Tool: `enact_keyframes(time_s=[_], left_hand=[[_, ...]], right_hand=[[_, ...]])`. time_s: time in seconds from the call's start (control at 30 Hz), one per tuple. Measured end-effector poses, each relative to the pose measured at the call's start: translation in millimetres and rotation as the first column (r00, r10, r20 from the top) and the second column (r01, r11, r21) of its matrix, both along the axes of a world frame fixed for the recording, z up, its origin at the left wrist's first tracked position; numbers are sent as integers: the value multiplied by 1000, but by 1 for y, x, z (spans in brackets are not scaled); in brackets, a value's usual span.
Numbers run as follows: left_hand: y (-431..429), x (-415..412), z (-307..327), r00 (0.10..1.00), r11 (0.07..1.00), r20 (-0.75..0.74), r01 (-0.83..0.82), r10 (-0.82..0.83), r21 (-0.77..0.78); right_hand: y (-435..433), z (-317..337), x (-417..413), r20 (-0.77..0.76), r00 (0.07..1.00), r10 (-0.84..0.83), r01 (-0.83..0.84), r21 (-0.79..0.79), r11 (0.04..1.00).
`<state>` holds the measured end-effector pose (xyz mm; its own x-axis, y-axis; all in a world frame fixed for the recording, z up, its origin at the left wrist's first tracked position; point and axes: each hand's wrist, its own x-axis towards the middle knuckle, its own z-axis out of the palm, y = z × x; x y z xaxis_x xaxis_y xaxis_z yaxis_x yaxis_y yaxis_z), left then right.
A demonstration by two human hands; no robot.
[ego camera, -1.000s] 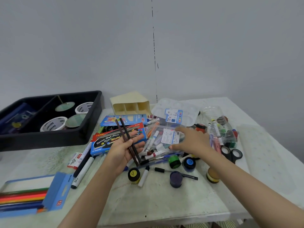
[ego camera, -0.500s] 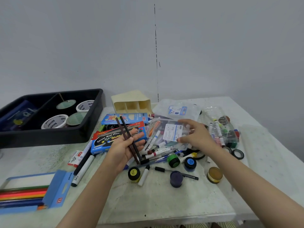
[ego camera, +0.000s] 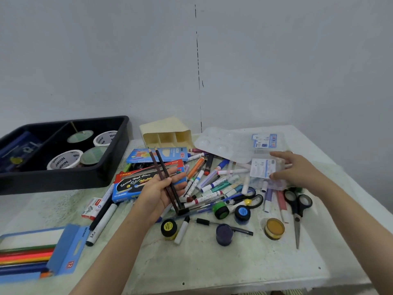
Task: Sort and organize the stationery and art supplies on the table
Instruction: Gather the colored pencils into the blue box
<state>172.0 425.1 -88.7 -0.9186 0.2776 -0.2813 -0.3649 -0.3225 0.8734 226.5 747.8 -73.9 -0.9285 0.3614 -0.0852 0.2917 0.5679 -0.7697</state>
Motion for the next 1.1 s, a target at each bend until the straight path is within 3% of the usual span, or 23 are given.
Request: enact_keyframes(time_s=[0.2,0.37,0.47,0.57,0.77,0.97,1.1], left_hand=[[2,-3,-1,1000,1000,-9,-8,8,-3],[6,-5,-3,1000,999,21,-15,14,49],[6,-5,-2,1000,995,23,-15,13,96],[4,-5,-2,1000,990,12,6,-8,137],[4,-8,1,1000,990,-6,0,0,138],[2,-11,2,999,990,7,-43,43,138],[-5,-17,2,997,988,17,-79,77,135]], right_hand=[[10,-3,-1,82,997,2,-17,180,983],[-8,3,-3,105,994,-32,-17,434,901],[-23,1,-6,32,997,67,-74,497,865],[-32,-6,-10,59,972,226,-217,578,787],[-37,-14,-13,229,891,391,-450,554,700],[-40,-4,-20,148,929,340,-352,637,686],[-58,-4,-35,93,911,402,-369,616,695]])
